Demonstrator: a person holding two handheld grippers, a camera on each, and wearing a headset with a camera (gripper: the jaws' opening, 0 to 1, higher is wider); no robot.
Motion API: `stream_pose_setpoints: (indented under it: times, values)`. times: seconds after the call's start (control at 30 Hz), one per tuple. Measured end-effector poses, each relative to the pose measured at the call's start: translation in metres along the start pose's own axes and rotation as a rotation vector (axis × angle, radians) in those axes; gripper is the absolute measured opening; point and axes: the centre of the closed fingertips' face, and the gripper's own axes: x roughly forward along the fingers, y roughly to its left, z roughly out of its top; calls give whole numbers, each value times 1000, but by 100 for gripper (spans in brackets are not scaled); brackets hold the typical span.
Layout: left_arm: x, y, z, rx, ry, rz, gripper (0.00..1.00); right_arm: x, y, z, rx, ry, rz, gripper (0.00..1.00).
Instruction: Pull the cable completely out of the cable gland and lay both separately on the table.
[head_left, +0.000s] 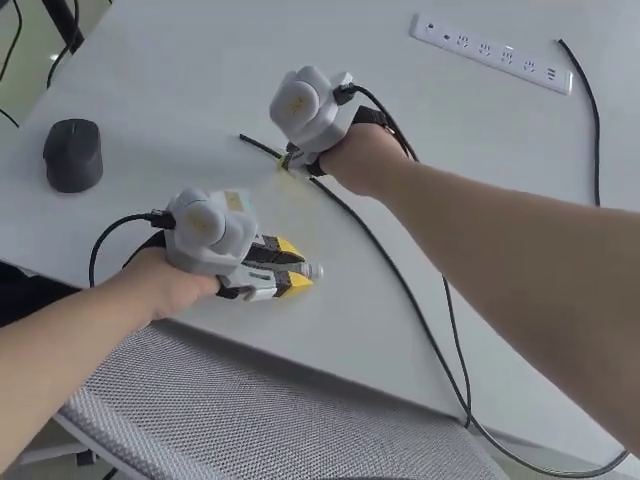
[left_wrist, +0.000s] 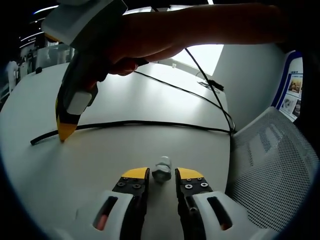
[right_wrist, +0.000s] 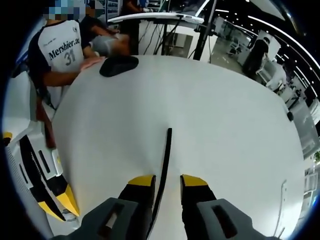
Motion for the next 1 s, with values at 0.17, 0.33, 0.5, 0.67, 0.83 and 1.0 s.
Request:
stream_pose_setpoints:
  times: [0.17,0.33,0.5,0.67,0.83,1.0]
  values:
    - [0,1,1,6,-2,7,25,-3,-3,-2,21,-13,-3,23]
    - [0,2,2,18,-6,15,29,-11,-7,-1,31,-35,-19,26]
    - [1,1,4,19,-8,15,33,-26,-11,-5,34,-44,-21,29]
    - [-2,-2,11,13,-15,20,37,-52,-18,-5,63,-81,-38,34]
    - [-9,-2,17,10,-16,31,41,-82,-25,-9,107,-118,-76,38]
    - [-19,-5,23,22,-17,48,50,-114,-24,-11,125,-157,-109,42]
